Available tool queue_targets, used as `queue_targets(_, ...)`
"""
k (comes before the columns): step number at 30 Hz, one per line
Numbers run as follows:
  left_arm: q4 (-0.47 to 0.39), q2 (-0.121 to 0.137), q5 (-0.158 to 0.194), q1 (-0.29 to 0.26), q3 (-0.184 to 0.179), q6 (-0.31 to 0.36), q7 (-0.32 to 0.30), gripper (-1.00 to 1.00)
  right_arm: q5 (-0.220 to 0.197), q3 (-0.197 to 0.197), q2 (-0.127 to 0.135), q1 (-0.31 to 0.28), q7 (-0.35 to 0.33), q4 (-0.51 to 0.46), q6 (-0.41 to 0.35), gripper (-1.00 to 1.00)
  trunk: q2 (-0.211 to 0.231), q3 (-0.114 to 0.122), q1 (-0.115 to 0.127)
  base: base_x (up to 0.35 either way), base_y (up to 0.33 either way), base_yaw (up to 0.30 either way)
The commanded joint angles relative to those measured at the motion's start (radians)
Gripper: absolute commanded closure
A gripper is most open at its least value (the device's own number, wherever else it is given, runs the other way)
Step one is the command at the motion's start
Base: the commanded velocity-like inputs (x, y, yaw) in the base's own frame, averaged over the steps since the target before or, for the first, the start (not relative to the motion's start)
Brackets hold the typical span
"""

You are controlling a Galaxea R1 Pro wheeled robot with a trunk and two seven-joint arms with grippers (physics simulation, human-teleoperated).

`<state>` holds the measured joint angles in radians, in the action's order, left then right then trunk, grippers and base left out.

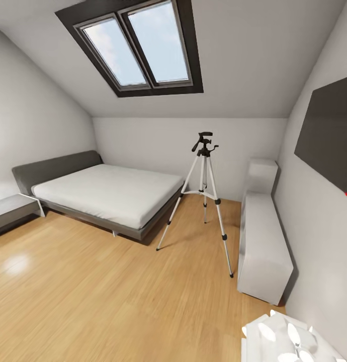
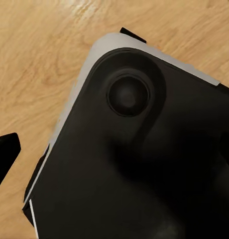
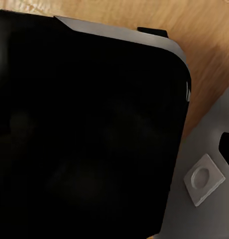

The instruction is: Attach the digital camera to the camera tripod in the bedroom.

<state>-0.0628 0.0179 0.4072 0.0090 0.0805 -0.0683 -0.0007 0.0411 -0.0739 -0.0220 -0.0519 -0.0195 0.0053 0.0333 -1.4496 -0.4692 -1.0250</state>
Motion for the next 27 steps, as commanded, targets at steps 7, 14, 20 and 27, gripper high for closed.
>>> queue_targets(7,-0.011,-0.020,-0.008,-0.006,0.010,-0.004,-0.001,-1.00,0.010,-0.007,0.014,-0.033,0.005,-0.015,-0.005,-1.00,0.000,-0.001,0.000,0.000,0.000,0.000)
queue_targets(14,0.006,-0.024,-0.033,-0.008,0.010,-0.029,-0.001,-1.00,-0.027,0.002,0.028,-0.002,0.039,-0.018,0.034,-1.00,0.000,-0.001,0.000,0.000,0.000,0.000)
queue_targets(20,0.009,-0.025,-0.037,-0.008,0.010,-0.034,-0.001,-1.00,-0.030,0.001,0.030,0.005,0.050,-0.019,0.045,-1.00,0.000,-0.001,0.000,0.000,0.000,0.109)
queue_targets(27,0.009,-0.026,-0.037,-0.008,0.010,-0.034,-0.001,-1.00,-0.028,-0.003,0.031,0.006,0.051,-0.019,0.049,-1.00,0.000,-0.001,0.000,0.000,0.000,0.221)
